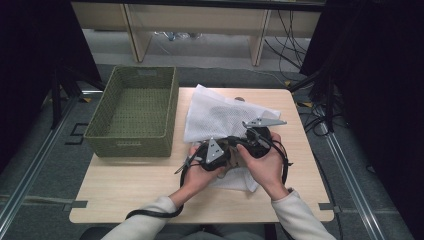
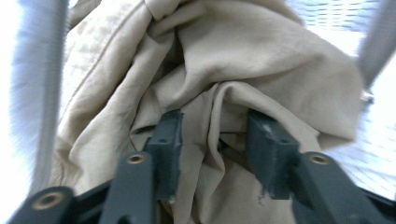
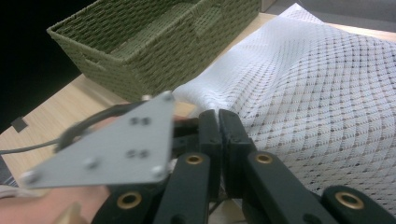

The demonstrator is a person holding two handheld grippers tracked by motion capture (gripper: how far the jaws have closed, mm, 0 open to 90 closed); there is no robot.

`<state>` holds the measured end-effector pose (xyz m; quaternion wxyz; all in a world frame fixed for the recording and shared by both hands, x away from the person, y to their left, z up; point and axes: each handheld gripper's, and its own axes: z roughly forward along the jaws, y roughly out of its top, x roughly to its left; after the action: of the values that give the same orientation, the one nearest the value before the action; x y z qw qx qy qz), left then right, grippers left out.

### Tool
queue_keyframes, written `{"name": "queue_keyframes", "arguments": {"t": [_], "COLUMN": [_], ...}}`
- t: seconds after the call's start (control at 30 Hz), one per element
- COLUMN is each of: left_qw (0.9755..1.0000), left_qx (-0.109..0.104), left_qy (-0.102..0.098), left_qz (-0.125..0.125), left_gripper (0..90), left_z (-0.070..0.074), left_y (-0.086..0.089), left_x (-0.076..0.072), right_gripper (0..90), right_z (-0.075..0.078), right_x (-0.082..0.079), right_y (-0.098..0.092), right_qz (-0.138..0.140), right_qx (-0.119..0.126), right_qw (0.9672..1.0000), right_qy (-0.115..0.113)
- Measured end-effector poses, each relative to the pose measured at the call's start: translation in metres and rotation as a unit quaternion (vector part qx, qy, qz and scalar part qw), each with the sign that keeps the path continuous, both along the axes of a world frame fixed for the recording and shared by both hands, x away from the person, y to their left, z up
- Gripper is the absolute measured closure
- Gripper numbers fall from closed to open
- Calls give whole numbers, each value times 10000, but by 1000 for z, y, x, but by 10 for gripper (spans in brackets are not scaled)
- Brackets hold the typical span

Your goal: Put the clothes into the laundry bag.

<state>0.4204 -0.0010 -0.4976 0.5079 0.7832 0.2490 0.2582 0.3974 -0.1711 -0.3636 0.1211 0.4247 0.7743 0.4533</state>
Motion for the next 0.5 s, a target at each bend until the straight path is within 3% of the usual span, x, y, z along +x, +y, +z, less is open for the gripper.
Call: {"name": "queue_keyframes", "arguments": {"t": [0.37, 0.43, 0.5], "left_qw": [9997, 9995, 9992], "left_qx": [-71, -154, -212], "left_qy": [-55, -164, -250], "left_qz": [-205, -234, -239], "left_gripper": [494, 550, 628], "left_z": [9, 11, 12], "left_y": [14, 13, 11], "left_x": [-27, -29, -28], "right_gripper": [899, 899, 899], "right_z": [0, 0, 0], "right_x": [0, 0, 0], "right_y": [0, 2, 1], "right_qz": [54, 17, 34], "right_qx": [-101, -1, -105], "right_qw": [9999, 10000, 9999], "right_qy": [-66, -8, -88]}}
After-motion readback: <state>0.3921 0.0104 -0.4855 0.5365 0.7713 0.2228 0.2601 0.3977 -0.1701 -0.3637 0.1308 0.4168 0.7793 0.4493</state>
